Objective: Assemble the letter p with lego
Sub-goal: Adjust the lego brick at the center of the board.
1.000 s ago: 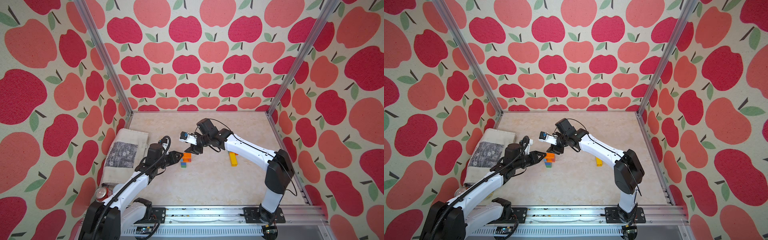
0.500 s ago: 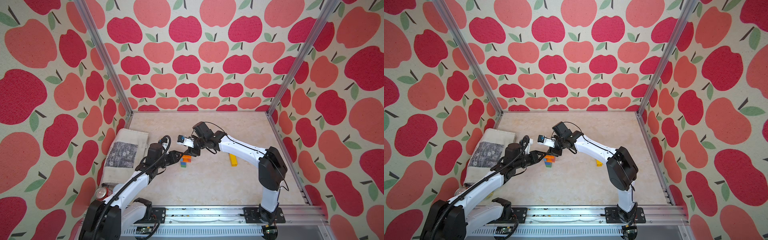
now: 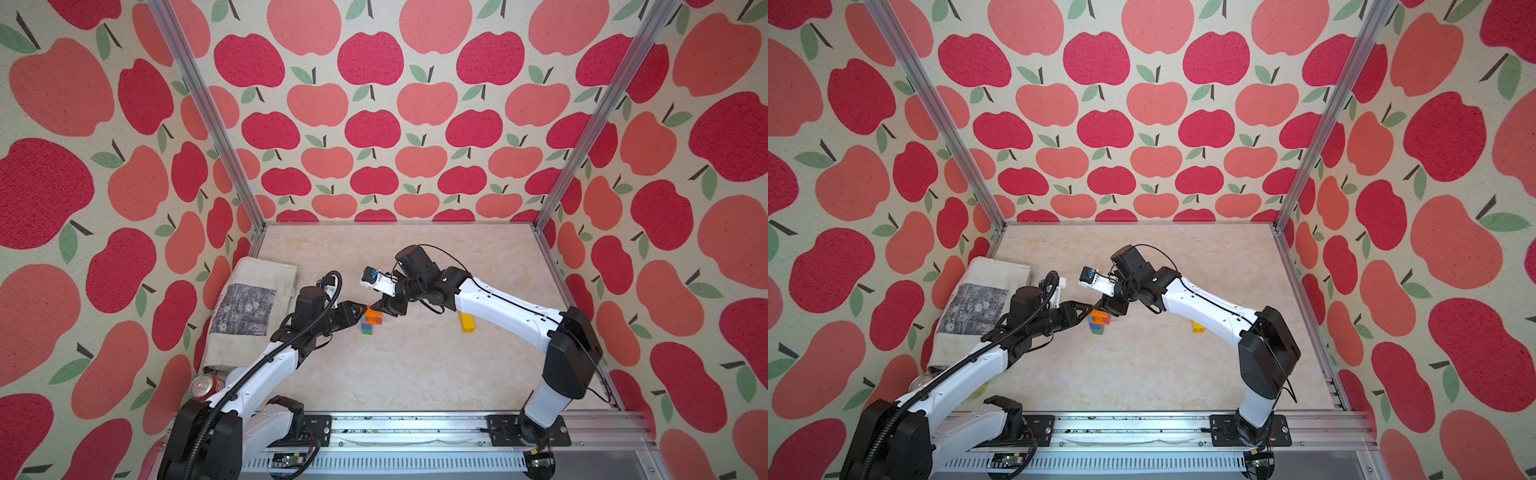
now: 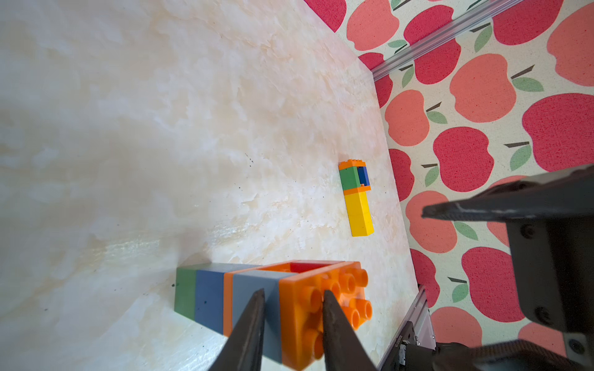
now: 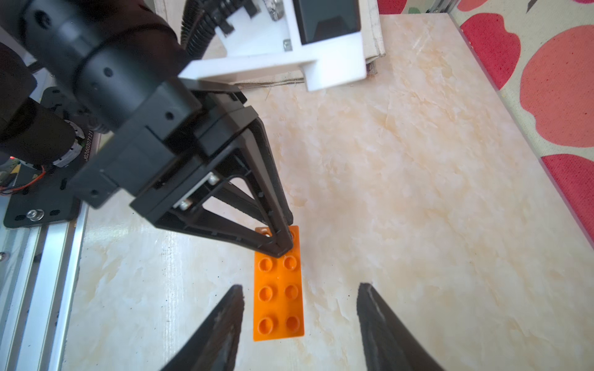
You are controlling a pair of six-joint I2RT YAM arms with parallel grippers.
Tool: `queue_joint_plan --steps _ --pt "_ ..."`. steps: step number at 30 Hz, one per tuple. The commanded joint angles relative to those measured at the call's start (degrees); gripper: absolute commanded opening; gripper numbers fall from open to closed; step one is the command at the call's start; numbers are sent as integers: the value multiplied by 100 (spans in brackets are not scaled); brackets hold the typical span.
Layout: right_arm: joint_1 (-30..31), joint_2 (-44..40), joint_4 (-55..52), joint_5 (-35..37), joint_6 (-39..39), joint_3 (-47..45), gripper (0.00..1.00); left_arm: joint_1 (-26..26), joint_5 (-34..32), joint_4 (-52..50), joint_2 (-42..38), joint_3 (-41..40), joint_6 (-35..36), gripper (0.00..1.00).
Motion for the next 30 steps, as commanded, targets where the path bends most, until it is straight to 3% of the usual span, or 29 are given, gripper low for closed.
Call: queue_joint_plan --steps 1,13,21,24,30 --pt "67 -100 171 212 254 -419 60 7 -428 -1025 274 -243 161 32" --pt "93 446 136 196 284 -290 51 16 -463 -1207 210 -144 213 32" --pt "102 484 231 -128 363 -351 30 16 -407 -1083 236 -190 203 33" --pt "102 494 283 -221 445 -344 24 24 -204 -945 227 -191 212 37" --pt "52 413 235 -325 858 -343 23 200 11 -975 -395 -179 464 56"
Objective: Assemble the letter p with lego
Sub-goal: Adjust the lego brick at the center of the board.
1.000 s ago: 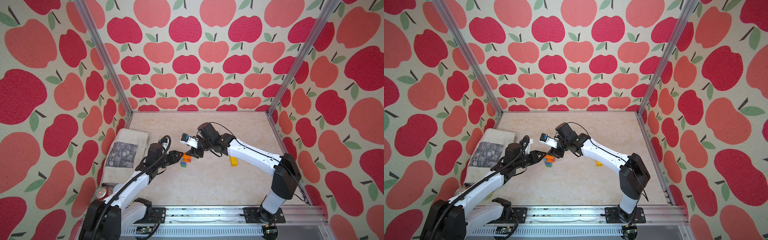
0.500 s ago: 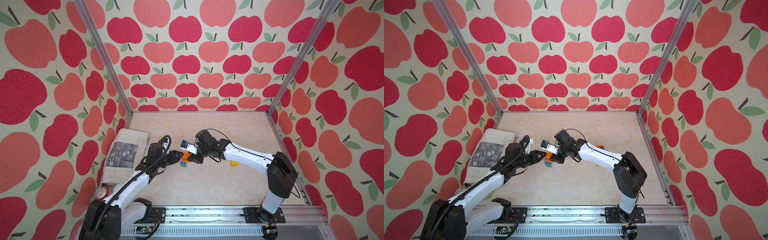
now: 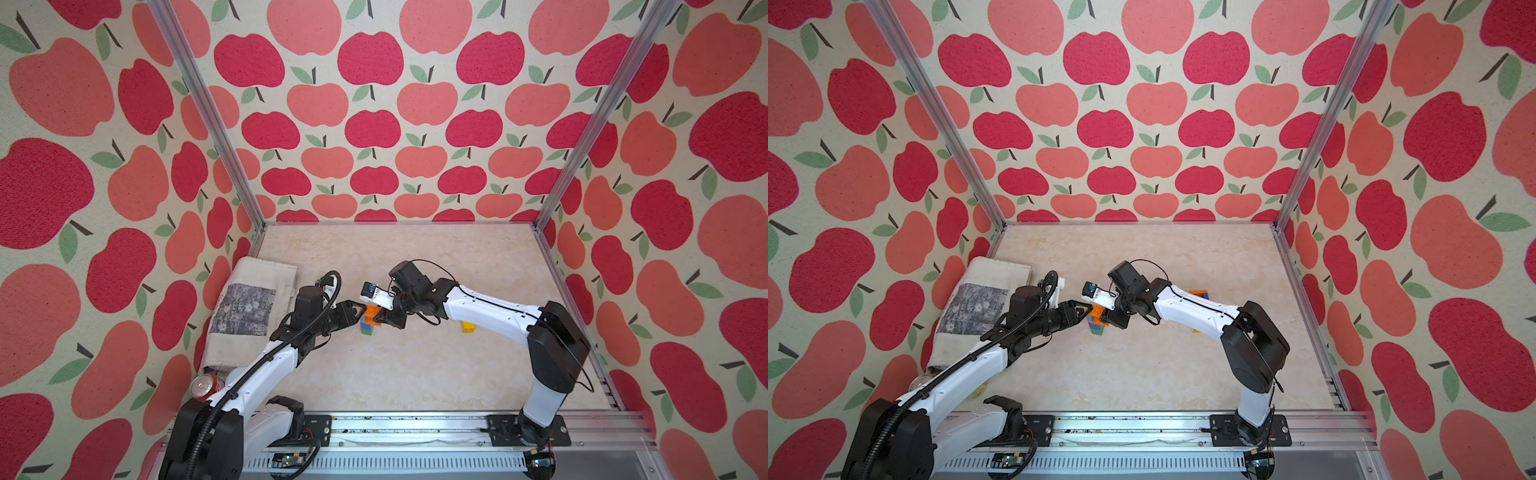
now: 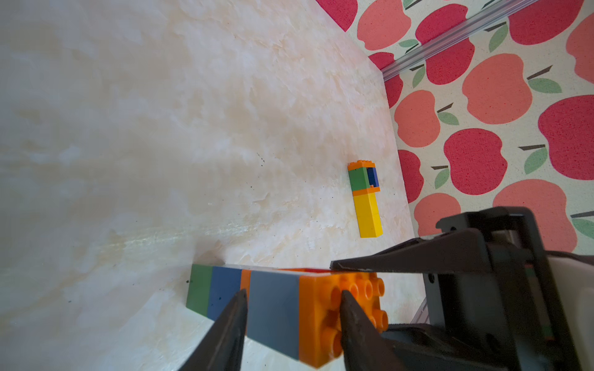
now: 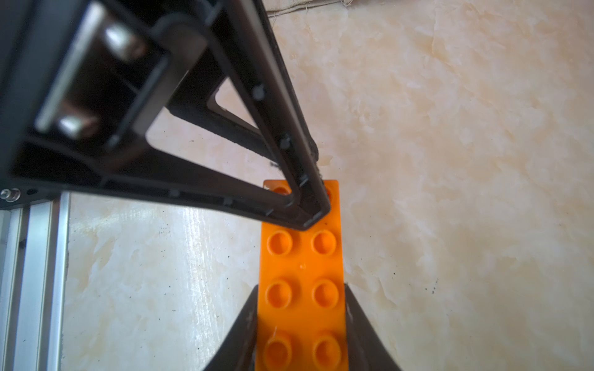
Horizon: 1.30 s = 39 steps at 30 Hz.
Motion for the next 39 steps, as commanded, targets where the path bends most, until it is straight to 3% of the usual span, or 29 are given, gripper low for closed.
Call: queue_joint_plan --steps 1,6,11,15,22,30,39 --pt "-50 -89 67 -393 551 87 23 88 6 -686 -449 -224 393 58" --pt "-118 -241 7 -557 1150 -62 22 109 -244 -379 -1140 -585 963 64" --pt "-231 -422 38 -714 1717 -329 22 31 -261 658 -1512 -1142 1284 62" --pt "-340 -594 62 -854 2123 -515 21 -456 -718 1429 -1598 -1583 1872 62" --pt "-440 -787 172 -923 2719 -779 20 -1141 -1260 2217 -1104 -1796 2779 62" --pt "-458 -812 302 -958 2948 -923 20 -1419 -1510 2465 -350 -1695 3064 59" --pt "-486 -742 288 -909 2975 -896 19 -1589 -1442 2498 -102 -1653 3116 55"
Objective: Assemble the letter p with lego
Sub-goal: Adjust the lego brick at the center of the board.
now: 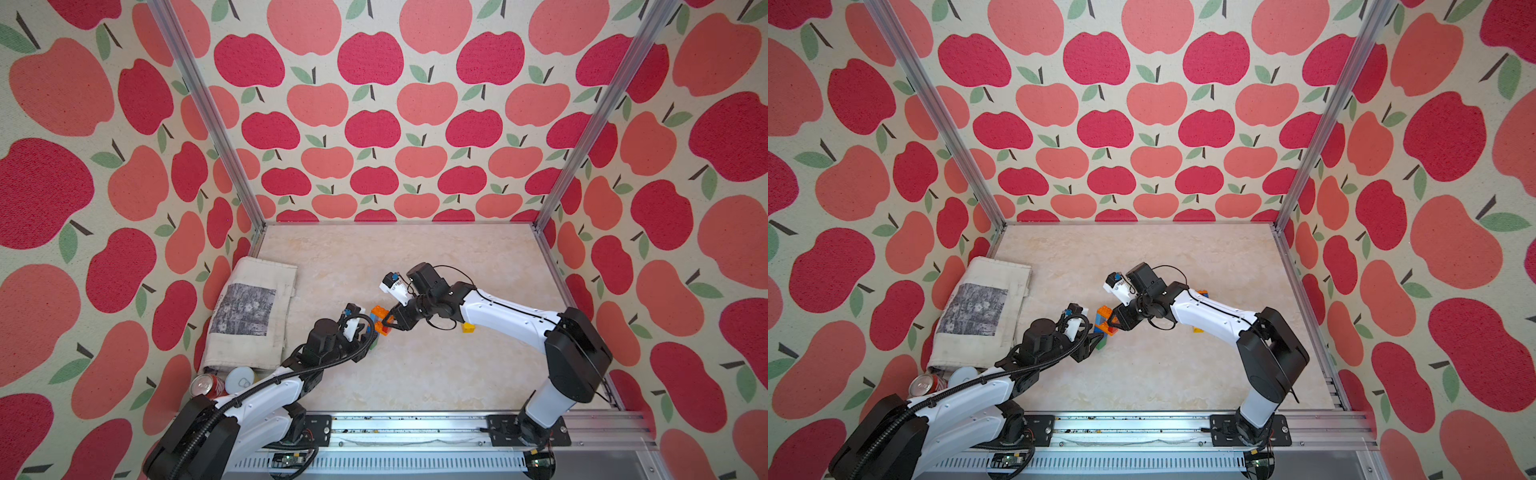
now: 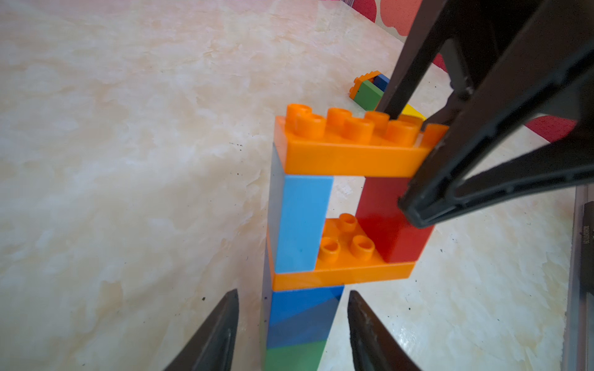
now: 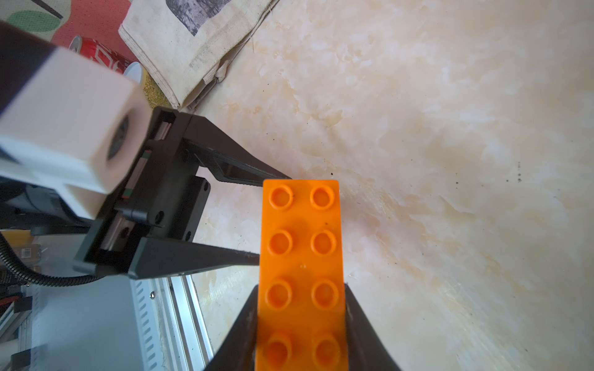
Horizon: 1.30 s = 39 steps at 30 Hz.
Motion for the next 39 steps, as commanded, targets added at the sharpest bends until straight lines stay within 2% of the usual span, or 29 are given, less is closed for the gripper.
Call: queue_joint_plan --steps 1,11,20,25,30,39 --pt "-51 -104 63 -82 80 -5 19 -41 -54 167 82 73 131 54" --pt "-51 -44 38 -54 92 45 19 -139 -255 225 474 207 146 45" --pt "-34 101 -177 52 159 203 18 -199 -474 261 522 220 133 38" --pt "-5 184 -245 72 257 293 18 -216 -546 334 639 270 106 37" --pt "10 222 -267 115 319 324 18 -263 -636 401 779 318 112 41" --pt "37 298 -274 111 366 381 18 -299 -667 469 966 384 112 39"
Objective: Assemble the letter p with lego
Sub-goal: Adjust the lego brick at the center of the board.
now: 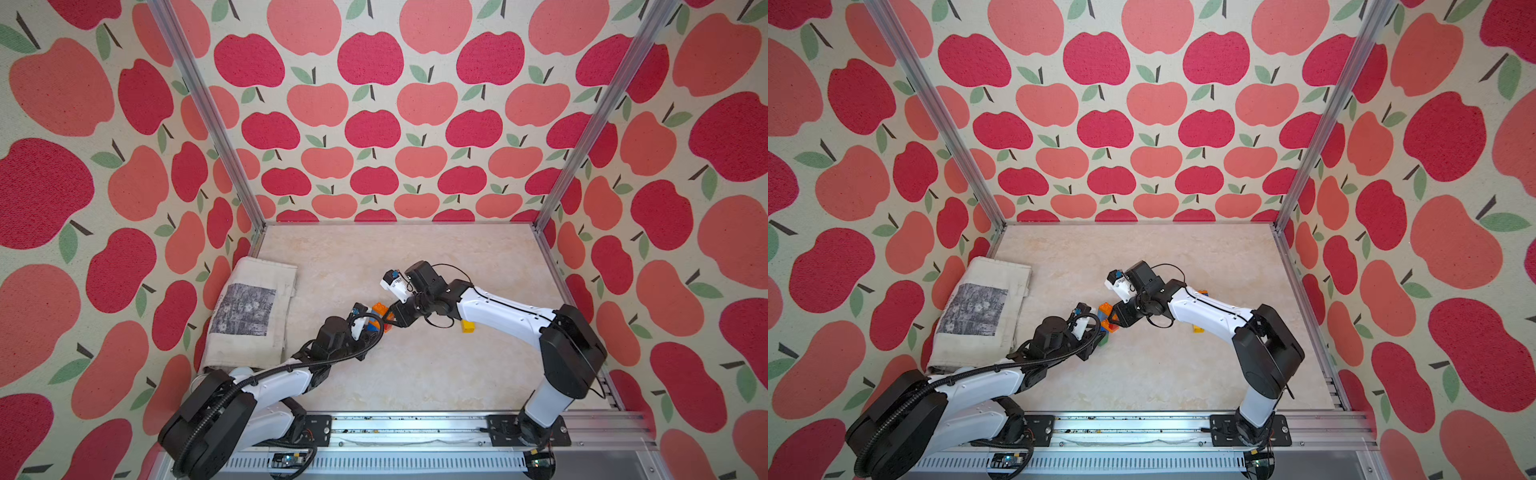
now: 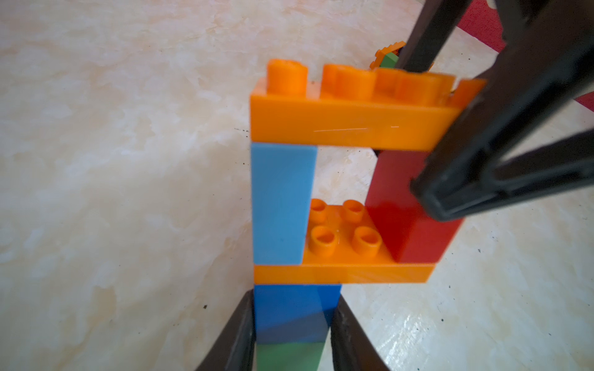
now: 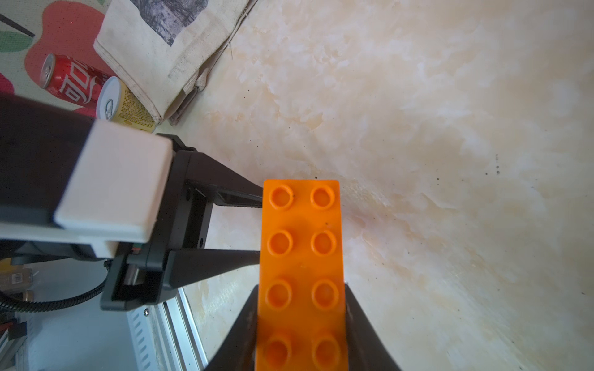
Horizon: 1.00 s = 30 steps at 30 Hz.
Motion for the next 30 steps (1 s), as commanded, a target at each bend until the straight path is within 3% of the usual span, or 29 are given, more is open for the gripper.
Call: queue_joint_plan --steps 1,7,17,30 --pt "48 127 -182 -125 104 196 18 -25 -133 204 103 140 7 40" --pt "54 183 -188 -151 159 242 18 -77 -195 251 208 177 9 44" --pt "48 227 -248 -85 181 253 19 -130 -276 185 285 235 49 35" --pt "-84 91 -303 -103 342 187 49 -276 -573 -92 318 343 246 35"
